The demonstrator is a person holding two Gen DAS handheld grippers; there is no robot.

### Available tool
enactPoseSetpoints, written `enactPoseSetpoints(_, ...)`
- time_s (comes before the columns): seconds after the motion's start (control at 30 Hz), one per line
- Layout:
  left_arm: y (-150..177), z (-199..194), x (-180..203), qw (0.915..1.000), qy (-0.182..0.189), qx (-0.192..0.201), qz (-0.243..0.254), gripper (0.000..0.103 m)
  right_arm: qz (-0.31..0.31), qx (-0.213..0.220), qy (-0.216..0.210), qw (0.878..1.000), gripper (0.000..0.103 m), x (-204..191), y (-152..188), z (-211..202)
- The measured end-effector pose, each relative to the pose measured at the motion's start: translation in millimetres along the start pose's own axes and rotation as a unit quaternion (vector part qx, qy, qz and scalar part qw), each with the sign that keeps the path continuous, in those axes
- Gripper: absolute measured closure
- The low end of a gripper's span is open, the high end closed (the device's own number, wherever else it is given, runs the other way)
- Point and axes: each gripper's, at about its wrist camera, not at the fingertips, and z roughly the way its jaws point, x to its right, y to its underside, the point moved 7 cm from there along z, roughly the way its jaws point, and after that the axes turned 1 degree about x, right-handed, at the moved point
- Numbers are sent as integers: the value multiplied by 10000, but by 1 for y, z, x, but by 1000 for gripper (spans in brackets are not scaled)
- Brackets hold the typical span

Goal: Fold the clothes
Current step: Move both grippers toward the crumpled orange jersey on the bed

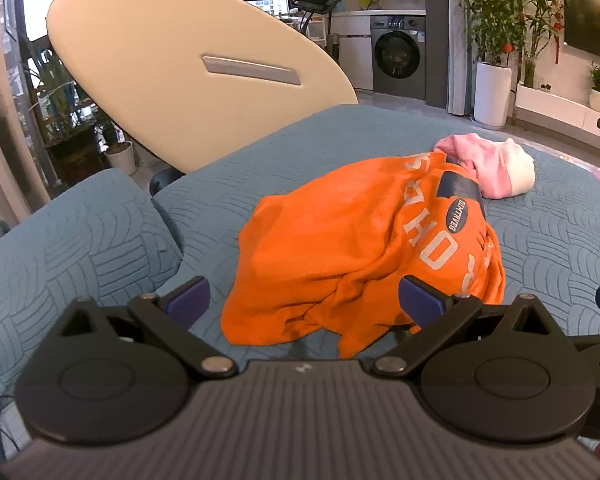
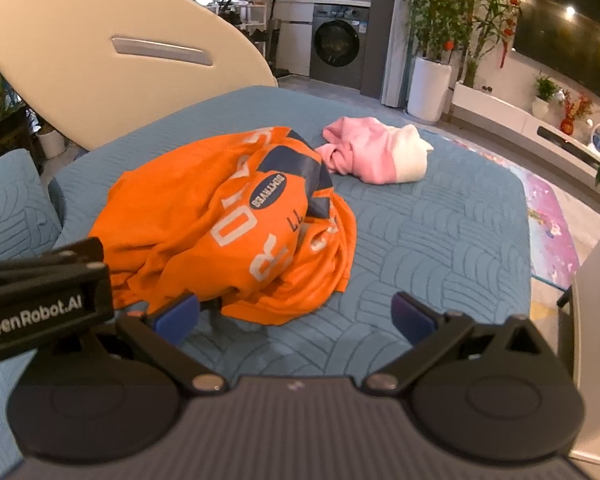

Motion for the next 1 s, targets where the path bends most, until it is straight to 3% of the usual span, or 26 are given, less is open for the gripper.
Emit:
enactPoseSetpoints(0.4,0,3,-5,9996,-139,-26,-262,0,260,189,16,9995,0,8,-1,0)
enactPoseSetpoints(0.83,-1,14,-9,9979,189,-507,-354,0,-38,248,121,9996,0,2,-2,-1)
enactPoseSetpoints(1.0,2,13,-9,9990,-116,-423,-107,0,-9,391,86,9992,0,3,-4,-2)
